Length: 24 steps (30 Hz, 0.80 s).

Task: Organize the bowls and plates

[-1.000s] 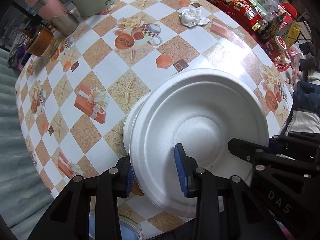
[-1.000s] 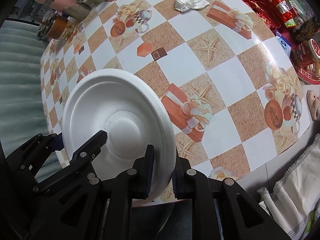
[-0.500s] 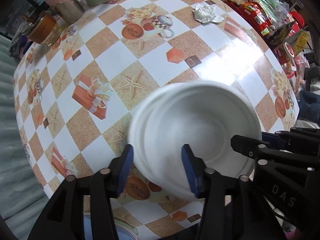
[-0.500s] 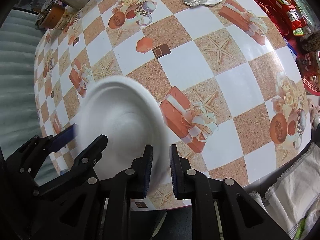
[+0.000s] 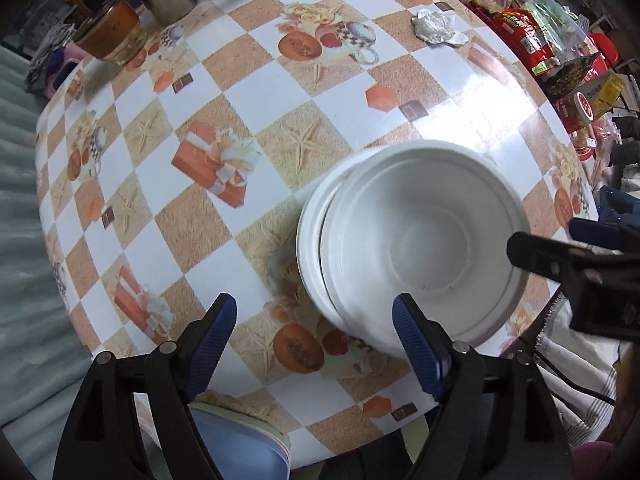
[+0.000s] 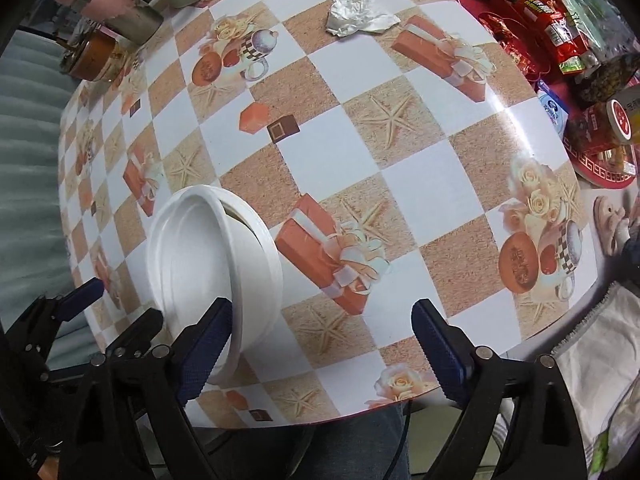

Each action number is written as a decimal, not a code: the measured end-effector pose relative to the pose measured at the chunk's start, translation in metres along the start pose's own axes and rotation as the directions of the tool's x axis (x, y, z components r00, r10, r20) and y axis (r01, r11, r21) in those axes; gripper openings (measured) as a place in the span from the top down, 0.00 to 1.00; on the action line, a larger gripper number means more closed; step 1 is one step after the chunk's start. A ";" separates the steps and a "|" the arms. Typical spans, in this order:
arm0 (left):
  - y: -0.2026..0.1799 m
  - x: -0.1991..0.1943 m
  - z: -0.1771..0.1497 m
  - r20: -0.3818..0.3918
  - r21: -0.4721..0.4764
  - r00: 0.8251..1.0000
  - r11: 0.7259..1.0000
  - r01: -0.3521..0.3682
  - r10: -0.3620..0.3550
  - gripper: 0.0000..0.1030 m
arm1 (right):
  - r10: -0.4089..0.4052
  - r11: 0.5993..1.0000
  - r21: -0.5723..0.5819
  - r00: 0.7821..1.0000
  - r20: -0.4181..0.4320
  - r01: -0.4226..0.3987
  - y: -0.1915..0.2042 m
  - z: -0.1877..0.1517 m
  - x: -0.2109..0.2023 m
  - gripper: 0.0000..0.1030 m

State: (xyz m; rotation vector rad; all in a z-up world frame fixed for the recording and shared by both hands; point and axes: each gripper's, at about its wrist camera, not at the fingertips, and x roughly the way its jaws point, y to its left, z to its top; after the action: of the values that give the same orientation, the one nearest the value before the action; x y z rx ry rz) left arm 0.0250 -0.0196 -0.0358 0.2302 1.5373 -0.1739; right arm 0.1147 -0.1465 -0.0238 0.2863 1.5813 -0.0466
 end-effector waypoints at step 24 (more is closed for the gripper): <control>0.043 -0.011 -0.037 -0.019 -0.088 0.998 0.994 -0.058 0.056 0.14 | -0.118 0.984 -0.145 0.991 -0.063 0.108 0.048 0.013 0.087 0.00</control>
State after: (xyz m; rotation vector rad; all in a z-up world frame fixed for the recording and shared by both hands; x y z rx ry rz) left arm -0.0001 0.0308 -0.0241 0.2053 1.5492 -0.0589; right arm 0.1368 -0.0892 -0.1027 0.0878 1.6624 -0.0122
